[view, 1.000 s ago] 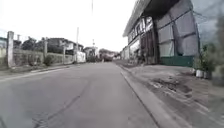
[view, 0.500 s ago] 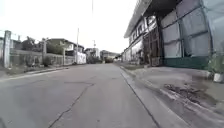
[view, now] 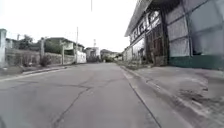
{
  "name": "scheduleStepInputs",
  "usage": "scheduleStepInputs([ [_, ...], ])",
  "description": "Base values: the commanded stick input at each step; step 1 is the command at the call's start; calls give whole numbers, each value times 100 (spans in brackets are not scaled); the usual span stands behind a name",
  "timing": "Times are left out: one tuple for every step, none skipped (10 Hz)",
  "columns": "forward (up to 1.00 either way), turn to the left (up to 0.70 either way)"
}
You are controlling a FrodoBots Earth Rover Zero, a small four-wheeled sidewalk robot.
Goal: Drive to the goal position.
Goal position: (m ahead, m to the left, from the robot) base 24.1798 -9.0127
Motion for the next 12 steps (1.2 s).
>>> scheduleStepInputs([
  [100,0],
  [100,0],
  [100,0],
  [100,0],
  [100,0],
  [100,0],
  [100,0],
  [100,0],
  [100,0],
  [100,0],
  [100,0],
  [100,0],
])
